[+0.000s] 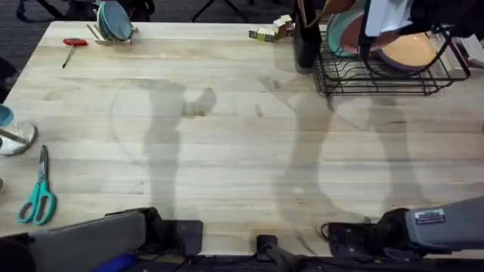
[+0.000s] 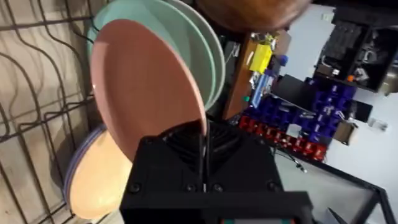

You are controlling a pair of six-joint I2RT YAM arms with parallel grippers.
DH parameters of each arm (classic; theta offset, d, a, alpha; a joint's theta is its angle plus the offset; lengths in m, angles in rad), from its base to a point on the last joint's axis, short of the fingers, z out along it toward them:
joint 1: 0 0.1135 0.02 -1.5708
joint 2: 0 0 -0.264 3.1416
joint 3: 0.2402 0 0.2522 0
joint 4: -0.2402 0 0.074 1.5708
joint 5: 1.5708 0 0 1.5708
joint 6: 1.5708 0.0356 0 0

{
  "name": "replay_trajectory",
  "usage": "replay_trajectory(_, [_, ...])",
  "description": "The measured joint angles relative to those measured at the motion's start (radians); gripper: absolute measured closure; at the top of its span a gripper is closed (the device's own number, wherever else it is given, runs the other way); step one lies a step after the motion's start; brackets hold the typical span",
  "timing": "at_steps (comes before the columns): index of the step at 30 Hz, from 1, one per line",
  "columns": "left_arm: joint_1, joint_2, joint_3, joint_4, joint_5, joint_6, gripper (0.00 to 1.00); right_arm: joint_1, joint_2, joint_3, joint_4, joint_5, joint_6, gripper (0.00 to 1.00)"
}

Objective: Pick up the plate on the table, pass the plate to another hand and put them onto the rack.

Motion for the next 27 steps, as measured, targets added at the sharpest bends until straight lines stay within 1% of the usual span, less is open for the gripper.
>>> replay_trajectory(7, [0.000,0.000,0.000,0.000,0.000,0.000,0.006,0.002,0.054,0.000,-0.005,0.000,0.000,0.973])
replay_trajectory(12, [0.000,0.000,0.000,-0.004,0.000,0.000,0.006,0.013,0.064,0.000,-0.011,-0.001,0.000,0.973])
replay_trajectory(13, [0.000,0.000,0.000,-0.006,0.000,0.000,0.006,0.015,0.064,0.000,-0.013,0.000,0.001,0.971])
replay_trajectory(14, [0.000,0.000,0.000,-0.006,0.000,0.000,0.006,0.016,0.064,0.000,-0.014,0.000,0.003,0.944])
replay_trajectory(16, [0.000,0.000,0.000,-0.007,0.000,0.000,0.006,0.020,0.064,0.000,-0.012,-0.001,0.004,0.689])
replay_trajectory(17, [0.000,0.000,0.000,-0.007,0.000,0.000,0.007,0.022,0.064,0.000,-0.011,-0.001,0.004,0.545])
replay_trajectory(18, [0.000,0.000,0.000,-0.007,0.000,0.000,0.007,0.025,0.064,0.000,-0.011,-0.002,0.005,0.110])
replay_trajectory(19, [0.000,0.000,0.000,-0.007,0.000,0.000,0.006,0.027,0.064,0.000,-0.010,-0.001,0.004,0.032])
replay_trajectory(21, [0.000,0.000,0.000,-0.007,0.000,0.000,0.006,0.028,0.064,0.000,-0.010,0.000,0.011,0.008])
replay_trajectory(27, [0.000,0.000,0.000,-0.007,0.000,0.000,0.008,0.031,0.060,0.000,-0.017,0.000,0.085,0.005])
